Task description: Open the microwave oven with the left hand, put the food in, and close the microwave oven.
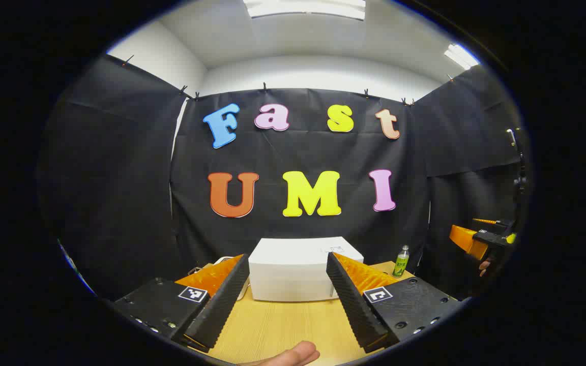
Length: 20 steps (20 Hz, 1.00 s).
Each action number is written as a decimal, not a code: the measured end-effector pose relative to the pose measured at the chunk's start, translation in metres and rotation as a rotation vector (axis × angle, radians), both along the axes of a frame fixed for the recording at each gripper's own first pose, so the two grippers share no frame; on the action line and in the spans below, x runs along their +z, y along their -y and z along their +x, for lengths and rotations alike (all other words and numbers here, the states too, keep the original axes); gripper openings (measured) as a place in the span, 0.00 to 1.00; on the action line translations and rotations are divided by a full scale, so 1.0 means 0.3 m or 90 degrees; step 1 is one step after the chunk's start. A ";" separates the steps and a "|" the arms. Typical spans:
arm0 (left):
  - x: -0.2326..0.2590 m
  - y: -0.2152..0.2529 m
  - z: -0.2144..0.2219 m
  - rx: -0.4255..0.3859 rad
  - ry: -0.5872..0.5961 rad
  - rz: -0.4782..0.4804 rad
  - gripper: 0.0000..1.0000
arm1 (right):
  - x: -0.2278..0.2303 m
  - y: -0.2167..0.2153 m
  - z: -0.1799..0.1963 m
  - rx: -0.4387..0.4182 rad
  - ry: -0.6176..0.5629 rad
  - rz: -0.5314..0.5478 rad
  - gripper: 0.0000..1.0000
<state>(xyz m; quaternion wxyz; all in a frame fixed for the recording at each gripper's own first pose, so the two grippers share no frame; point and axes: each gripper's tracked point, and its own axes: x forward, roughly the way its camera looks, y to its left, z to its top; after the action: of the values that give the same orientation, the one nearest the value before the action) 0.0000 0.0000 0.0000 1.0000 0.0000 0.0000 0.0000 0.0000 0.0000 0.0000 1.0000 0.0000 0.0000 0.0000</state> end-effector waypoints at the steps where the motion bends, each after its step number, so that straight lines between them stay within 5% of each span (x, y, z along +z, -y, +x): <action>1: -0.005 0.008 0.002 -0.002 0.001 0.001 0.95 | 0.005 0.017 -0.006 -0.003 0.003 0.001 0.99; 3: -0.014 0.026 0.001 -0.014 -0.005 0.002 0.95 | 0.017 0.040 -0.014 -0.004 0.007 0.005 0.99; 4: -0.019 0.030 0.004 -0.017 -0.006 0.000 0.84 | 0.025 0.053 -0.021 -0.007 0.009 0.007 0.99; 5: -0.015 0.029 0.004 -0.017 -0.003 -0.004 0.95 | 0.031 0.066 -0.024 -0.010 0.012 0.010 0.99; 6: -0.010 0.027 0.004 -0.019 0.000 -0.008 0.95 | 0.042 0.073 -0.030 -0.011 0.015 0.013 0.99; 7: -0.011 0.027 0.006 -0.018 0.003 -0.014 0.84 | 0.050 0.077 -0.034 -0.011 0.018 0.014 0.99; 8: -0.009 0.017 0.008 -0.012 0.003 -0.020 0.95 | 0.056 0.082 -0.036 -0.013 0.020 0.011 0.99; 9: -0.009 0.010 0.007 -0.008 0.005 -0.024 0.84 | 0.061 0.088 -0.037 -0.015 0.024 0.009 0.99; 10: -0.006 0.007 0.008 -0.006 0.007 -0.026 0.95 | 0.065 0.092 -0.040 -0.015 0.028 0.008 0.99; 20: 0.050 -0.042 0.013 0.028 0.057 -0.042 0.95 | 0.032 0.080 -0.044 0.002 0.023 0.009 0.99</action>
<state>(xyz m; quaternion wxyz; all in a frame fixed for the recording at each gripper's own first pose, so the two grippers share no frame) 0.0040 0.0126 0.0150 0.9982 -0.0333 -0.0444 0.0217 -0.0133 -0.0239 0.0097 0.9998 0.0069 -0.0182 0.0014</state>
